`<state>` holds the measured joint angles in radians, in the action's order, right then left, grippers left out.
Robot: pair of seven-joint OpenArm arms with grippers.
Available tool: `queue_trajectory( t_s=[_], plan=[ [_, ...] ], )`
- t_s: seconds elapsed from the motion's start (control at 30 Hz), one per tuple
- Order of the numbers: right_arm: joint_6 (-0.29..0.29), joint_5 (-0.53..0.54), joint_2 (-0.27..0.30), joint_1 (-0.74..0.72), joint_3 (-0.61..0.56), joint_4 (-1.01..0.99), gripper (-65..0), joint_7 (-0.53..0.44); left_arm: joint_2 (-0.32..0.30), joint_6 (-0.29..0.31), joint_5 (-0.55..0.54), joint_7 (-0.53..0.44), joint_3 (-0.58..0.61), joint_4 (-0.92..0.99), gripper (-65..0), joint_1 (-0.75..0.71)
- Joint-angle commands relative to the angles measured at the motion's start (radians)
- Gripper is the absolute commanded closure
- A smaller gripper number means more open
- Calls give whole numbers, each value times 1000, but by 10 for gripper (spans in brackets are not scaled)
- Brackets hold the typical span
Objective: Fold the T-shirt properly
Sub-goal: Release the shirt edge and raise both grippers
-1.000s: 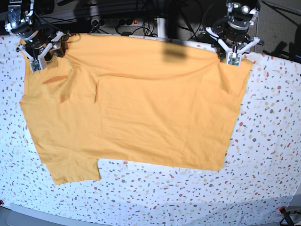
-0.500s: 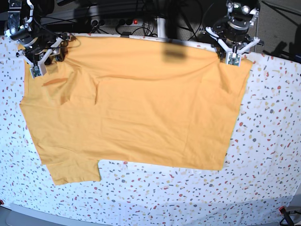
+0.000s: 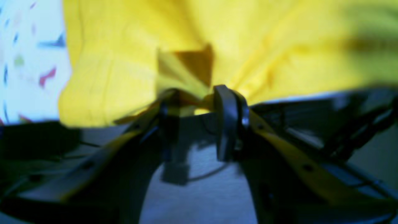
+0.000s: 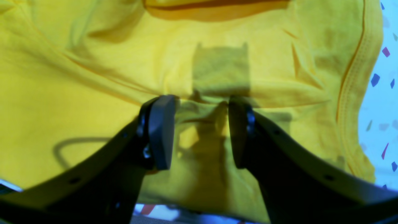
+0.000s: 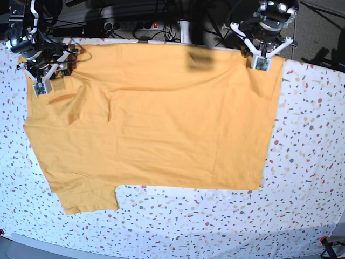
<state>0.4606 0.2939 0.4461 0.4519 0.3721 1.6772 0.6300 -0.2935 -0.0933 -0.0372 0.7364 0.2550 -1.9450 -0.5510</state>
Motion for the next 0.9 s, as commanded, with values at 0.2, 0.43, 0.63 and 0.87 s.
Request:
queue_trajectory(
  t_s=[0.2,0.43,0.63,0.87],
  plan=[
    [-11,6,16,-3,7,13,-282,-10,-3,10,49,-28,0,-16,-189,-8],
    [-11,6,16,-3,7,13,-282,-8,-4,-54,164,-29,0,-16,-189,-8],
    [-11,6,16,-3,7,13,-282,-9,-3,-91,257,-6,0,-16,-189,-8],
    [-11,6,16,-3,7,13,-282,-9,-4,-91,343,-6,0,-16,-189,6]
  ],
)
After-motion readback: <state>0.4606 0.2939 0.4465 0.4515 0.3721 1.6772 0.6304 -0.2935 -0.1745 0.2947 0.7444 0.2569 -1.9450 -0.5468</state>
